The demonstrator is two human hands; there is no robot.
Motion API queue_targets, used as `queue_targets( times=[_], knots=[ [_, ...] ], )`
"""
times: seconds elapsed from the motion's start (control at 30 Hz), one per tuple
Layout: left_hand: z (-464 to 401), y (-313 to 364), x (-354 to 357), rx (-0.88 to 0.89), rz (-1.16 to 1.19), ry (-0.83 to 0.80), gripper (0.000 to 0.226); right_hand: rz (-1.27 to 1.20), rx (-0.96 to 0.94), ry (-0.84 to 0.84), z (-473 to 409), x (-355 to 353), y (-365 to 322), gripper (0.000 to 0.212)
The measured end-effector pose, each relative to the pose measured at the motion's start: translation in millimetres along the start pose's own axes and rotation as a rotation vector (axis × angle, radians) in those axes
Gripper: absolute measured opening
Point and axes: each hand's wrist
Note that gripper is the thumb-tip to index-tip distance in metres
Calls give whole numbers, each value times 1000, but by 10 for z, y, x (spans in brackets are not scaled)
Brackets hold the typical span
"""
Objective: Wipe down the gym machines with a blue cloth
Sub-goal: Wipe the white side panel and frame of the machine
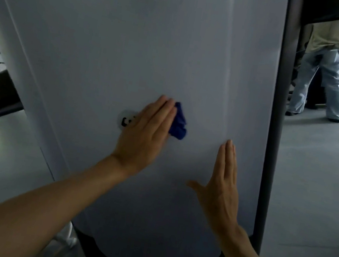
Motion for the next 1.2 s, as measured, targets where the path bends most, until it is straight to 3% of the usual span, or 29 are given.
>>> queue_targets(
  times=[0.13, 0.23, 0.4, 0.5, 0.57, 0.7, 0.87, 0.93, 1.0, 1.07, 1.2],
  knots=[
    [-473, 468, 266, 291, 22, -112, 49, 6, -56, 38, -85, -20, 2, 129],
    [-421, 215, 99, 383, -33, -134, 49, 51, -72, 51, -100, 4, 11, 125],
    [-110, -635, -403, 108, -140, -5, 52, 49, -68, 51, -63, 33, 1, 123],
    [-359, -555, -287, -42, -68, 37, 50, 25, -64, 42, -69, 26, 5, 121],
    [-600, -222, -96, 11, -18, 44, 50, 11, -62, 47, -66, 27, 8, 119],
    [-767, 263, 123, 324, -17, -66, 48, 12, -41, 97, -78, 46, -3, 121],
    [-784, -96, -88, 526, -107, -141, 44, 9, -29, 80, -74, 29, -27, 122],
    [-1109, -154, -139, 479, -151, -51, 42, -19, -26, 53, -86, -37, 12, 122],
    [-1538, -110, -150, 304, -155, 94, 39, -28, -33, 17, -87, -88, 63, 120],
    [-1905, 11, -78, 210, -143, 119, 38, -17, 15, 12, -88, -152, 185, 120],
    [-1875, 232, 249, 284, -78, 82, 35, -18, 179, -18, -178, -256, 425, 126]
  ],
)
Point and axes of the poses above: each hand's wrist, its own z-axis away from the middle knuckle, its own x-axis out of the palm, y = z × x, and after that the axes turned 5 degrees about z, right-handed
